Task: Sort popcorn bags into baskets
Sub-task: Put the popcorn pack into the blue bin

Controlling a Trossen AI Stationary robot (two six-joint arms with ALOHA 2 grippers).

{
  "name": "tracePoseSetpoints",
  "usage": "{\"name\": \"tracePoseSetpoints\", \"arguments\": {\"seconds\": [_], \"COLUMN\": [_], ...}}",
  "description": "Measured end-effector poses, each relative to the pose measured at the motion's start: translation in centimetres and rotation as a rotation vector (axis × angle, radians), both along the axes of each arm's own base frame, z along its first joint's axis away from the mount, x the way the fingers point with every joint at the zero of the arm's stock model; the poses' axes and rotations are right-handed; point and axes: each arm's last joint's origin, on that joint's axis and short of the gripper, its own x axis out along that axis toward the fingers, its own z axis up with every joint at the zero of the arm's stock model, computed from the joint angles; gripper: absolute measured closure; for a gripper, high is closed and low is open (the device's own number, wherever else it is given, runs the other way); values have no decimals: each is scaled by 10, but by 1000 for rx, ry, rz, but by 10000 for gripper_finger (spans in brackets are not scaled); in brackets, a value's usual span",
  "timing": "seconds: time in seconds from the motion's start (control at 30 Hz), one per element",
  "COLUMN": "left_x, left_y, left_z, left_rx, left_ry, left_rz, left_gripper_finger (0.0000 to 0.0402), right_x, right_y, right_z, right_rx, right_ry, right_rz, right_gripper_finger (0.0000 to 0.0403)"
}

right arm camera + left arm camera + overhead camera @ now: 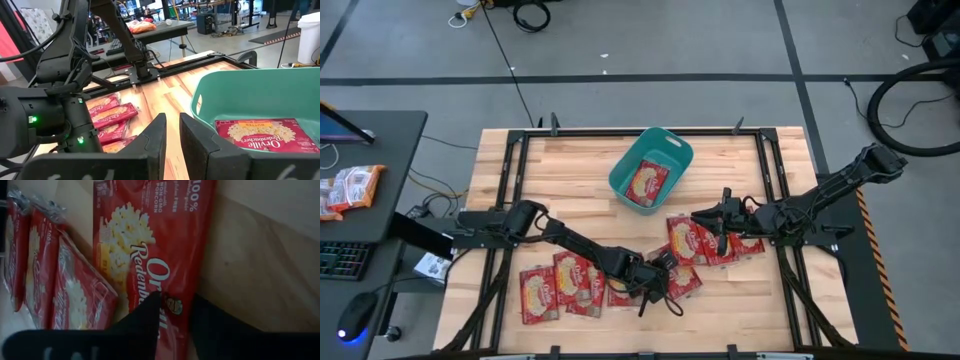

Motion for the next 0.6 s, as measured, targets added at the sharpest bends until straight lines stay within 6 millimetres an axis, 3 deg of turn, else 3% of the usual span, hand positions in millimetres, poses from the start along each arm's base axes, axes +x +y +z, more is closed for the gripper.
{"name": "tracePoseSetpoints", "arguments": {"seconds": [0.17, 0.3, 0.37, 0.6], "left_x": [0, -6, -12, -33], "left_y": [-1, -7, -8, 5], "left_z": [1, 8, 20, 88], "left_rx": [-18, -57, -93, -295], "left_ry": [-5, 3, 17, 5], "left_rz": [22, 52, 66, 196], "left_gripper_finger": [382, 384, 384, 385], "right_x": [0, 0, 0, 0], "right_y": [0, 0, 0, 0], "right_z": [0, 0, 0, 0], "right_rx": [0, 0, -1, 0], "right_ry": [0, 0, 1, -1], "right_rz": [0, 0, 0, 0], "right_gripper_finger": [344, 344, 344, 344]}}
